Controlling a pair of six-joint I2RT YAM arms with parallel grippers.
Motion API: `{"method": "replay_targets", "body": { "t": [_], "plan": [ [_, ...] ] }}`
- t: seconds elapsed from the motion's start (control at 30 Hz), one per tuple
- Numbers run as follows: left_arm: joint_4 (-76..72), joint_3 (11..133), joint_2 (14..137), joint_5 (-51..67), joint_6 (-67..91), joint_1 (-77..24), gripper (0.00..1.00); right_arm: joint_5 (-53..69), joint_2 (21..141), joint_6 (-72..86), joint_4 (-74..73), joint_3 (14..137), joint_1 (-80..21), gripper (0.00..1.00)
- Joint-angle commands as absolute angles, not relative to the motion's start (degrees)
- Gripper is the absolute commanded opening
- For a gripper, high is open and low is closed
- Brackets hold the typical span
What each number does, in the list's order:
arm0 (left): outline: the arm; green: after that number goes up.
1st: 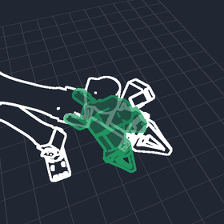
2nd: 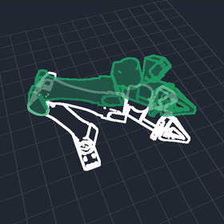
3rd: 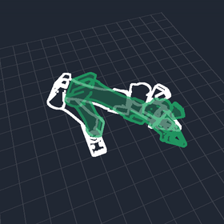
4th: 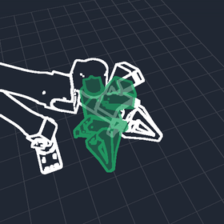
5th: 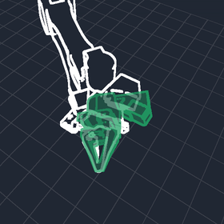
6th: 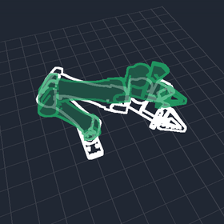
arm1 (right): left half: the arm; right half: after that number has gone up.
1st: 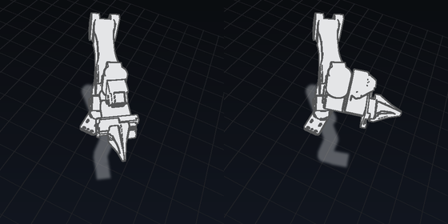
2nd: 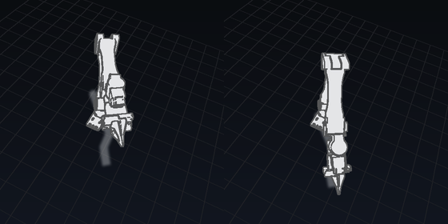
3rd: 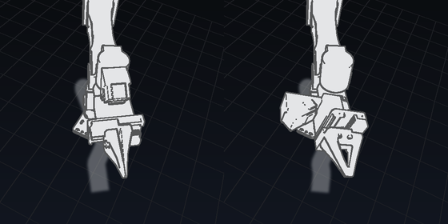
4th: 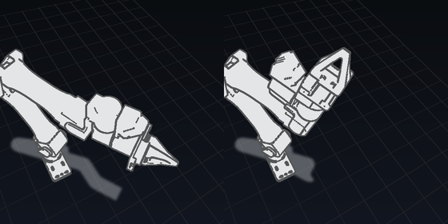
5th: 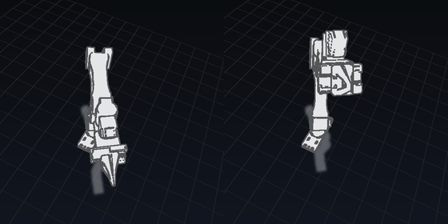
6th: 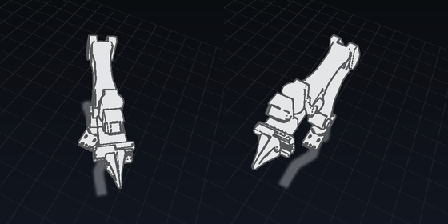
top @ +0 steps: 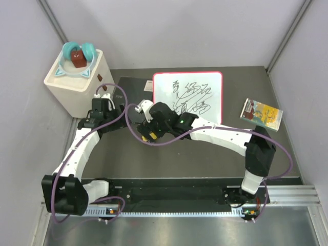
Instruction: Erase the whiteboard
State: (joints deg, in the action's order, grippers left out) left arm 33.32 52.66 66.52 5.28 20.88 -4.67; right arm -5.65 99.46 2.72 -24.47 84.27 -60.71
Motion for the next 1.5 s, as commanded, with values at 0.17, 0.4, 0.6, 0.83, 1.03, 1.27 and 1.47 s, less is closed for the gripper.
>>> {"method": "replay_targets", "body": {
  "t": [0.17,0.4,0.6,0.83,1.03,1.27,1.47],
  "plan": [
    [34.19,54.84,70.32,0.44,21.97,-4.66,0.99,2.98,104.13,-10.01,-23.37,86.47,-61.79,0.99],
    [33.75,53.44,66.36,-3.86,22.06,-4.66,0.99,3.26,113.27,-13.71,-23.11,89.55,-62.67,0.85],
    [34.28,53.7,66.53,-6.24,22.41,-4.66,0.99,1.67,117.94,-14.76,-20.13,91.84,-62.75,0.84],
    [34.37,53.79,67.15,-5.71,22.24,-4.66,0.99,-1.14,121.99,-16.7,-18.63,95.27,-62.75,0.87],
    [34.1,53.7,67.06,-5.45,21.97,-4.66,0.99,-4.39,123.92,-18.45,-17.93,97.12,-62.49,0.9],
    [34.01,53.61,67.32,-4.92,21.62,-4.66,0.99,-1.5,127.79,-17.4,-21.26,101.42,-59.24,0.9],
    [34.01,53.53,66.97,-5.1,21.53,-4.66,0.99,-0.18,129.11,-16.35,-24.87,100.99,-58.18,0.88]
  ]
}}
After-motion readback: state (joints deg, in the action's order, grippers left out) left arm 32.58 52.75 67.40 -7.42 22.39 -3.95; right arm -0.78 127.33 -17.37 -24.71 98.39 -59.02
